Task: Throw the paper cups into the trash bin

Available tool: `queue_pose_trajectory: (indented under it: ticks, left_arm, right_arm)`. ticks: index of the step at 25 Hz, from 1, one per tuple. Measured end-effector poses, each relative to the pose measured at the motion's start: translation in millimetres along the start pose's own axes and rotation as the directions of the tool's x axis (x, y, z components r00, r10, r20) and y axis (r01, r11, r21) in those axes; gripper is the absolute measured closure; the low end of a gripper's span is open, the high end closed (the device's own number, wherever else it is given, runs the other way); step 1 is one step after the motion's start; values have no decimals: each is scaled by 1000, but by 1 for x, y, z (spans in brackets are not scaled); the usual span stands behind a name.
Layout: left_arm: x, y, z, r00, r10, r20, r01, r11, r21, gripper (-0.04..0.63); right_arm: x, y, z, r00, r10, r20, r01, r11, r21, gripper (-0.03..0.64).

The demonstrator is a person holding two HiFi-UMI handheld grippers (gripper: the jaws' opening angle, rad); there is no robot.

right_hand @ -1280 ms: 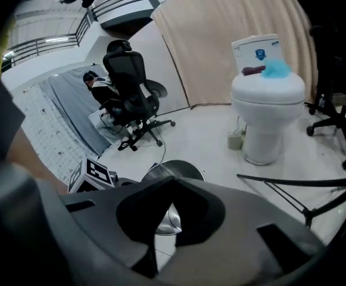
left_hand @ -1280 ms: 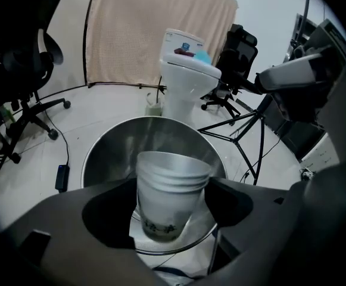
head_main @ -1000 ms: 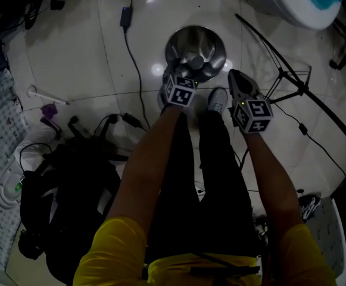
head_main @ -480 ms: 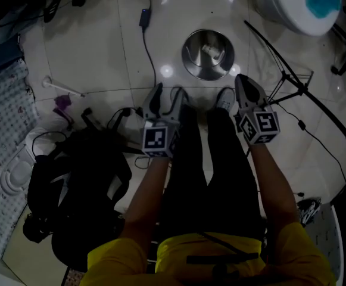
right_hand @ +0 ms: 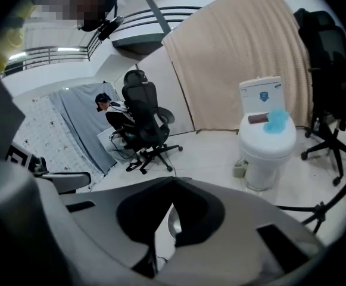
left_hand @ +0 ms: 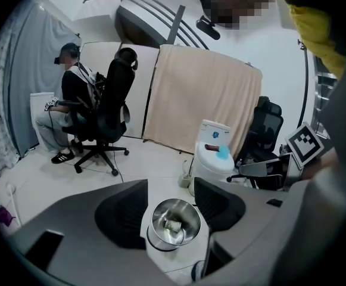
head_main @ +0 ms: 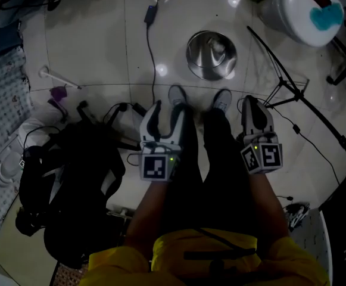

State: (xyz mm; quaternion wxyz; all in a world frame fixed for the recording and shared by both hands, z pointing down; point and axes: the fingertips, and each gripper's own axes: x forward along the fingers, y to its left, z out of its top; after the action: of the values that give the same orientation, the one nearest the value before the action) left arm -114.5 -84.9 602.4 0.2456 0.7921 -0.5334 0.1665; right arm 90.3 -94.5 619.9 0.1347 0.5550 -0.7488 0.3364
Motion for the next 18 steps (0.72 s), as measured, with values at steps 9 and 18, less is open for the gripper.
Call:
queue_pose_trajectory:
  ticks: [9,18]
  left_arm:
    - [5,-1,7,997,42,60,-41,999,-2,515]
    - [7,8,5,994,80,68,-79,997,-25,595]
  right_arm:
    - [7,0,-7,1000,-19,-19,19,1000,10,614]
    - [12,11,-7,1000,6,-27,-6,1000,-12,614]
